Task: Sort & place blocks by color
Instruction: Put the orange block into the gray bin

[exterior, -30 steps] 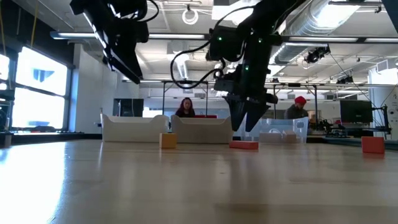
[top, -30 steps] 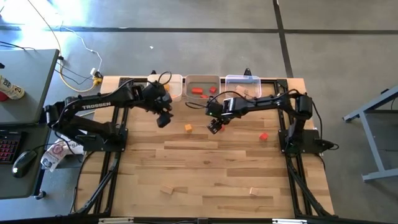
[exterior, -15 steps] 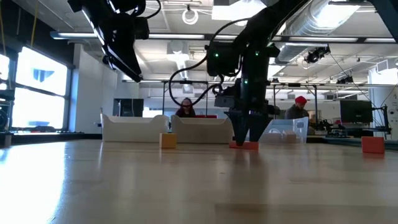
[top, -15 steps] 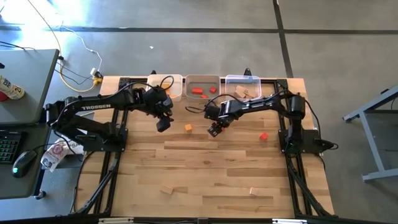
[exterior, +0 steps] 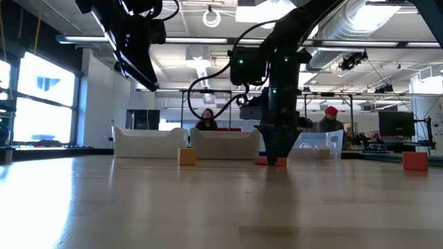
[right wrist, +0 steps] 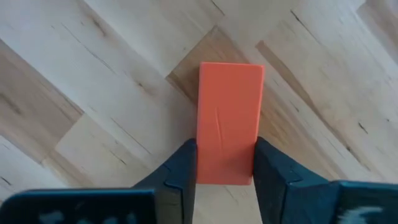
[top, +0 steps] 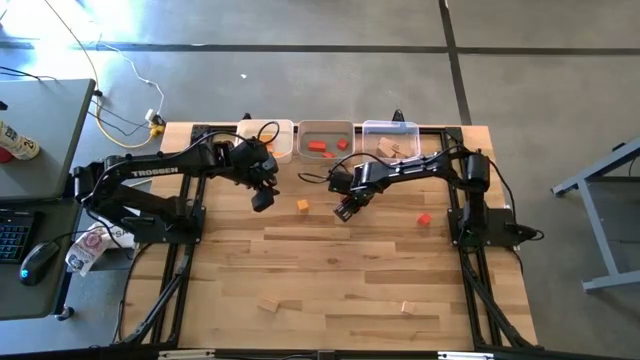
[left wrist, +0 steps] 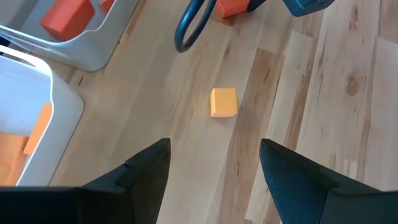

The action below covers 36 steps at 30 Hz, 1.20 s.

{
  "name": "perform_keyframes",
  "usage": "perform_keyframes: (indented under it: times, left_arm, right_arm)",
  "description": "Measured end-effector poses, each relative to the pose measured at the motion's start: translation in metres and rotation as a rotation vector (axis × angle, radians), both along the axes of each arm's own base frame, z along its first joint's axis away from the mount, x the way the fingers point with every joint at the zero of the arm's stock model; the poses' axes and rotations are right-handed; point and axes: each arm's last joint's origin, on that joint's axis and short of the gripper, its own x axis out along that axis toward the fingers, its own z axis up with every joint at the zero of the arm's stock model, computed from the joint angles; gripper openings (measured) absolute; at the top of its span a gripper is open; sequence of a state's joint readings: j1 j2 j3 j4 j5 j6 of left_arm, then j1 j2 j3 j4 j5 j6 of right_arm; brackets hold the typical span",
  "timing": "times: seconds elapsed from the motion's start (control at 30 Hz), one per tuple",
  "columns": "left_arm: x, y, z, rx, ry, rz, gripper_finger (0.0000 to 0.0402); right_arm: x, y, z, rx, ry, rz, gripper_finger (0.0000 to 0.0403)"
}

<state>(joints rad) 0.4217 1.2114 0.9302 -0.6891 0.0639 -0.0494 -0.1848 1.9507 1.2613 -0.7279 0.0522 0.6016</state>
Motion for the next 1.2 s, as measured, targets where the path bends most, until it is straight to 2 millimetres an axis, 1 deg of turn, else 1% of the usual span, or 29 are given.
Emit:
perform_keyframes:
  times: [0.23,0.47,0.73,0.87,1.07,1.2]
  left_arm:
    - [0.0,0.0,0.0,0.0,0.0,0.0,0.0234]
    - [0.0,0.0,0.0,0.0,0.0,0.0,0.0234]
    - [0.0,0.0,0.0,0.001,-0.001,0.0,0.0234]
    - [0.0,0.0,0.0,0.001,-0.002,0.0,0.0234]
    - [0.0,0.0,0.0,0.001,-0.001,0.0,0.0234]
    - [0.0,0.0,0.0,0.001,-0.001,0.0,0.0234]
  right_arm:
    - [0.004,-0.005,0.002,-0.017,-0.057,0.015,0.0094]
    - [0.011,-0.017,0.013,-0.058,-0.182,0.03,0.0094]
    - [0.021,-0.041,0.032,-0.145,-0.394,0.029,0.0094]
    - [0.025,-0.054,0.037,-0.188,-0.478,0.006,0.0094]
    - [0.027,-0.072,0.045,-0.317,-0.545,-0.018,0.0094]
    - [0.026,-0.082,0.048,-0.393,-0.551,-0.041,0.0094]
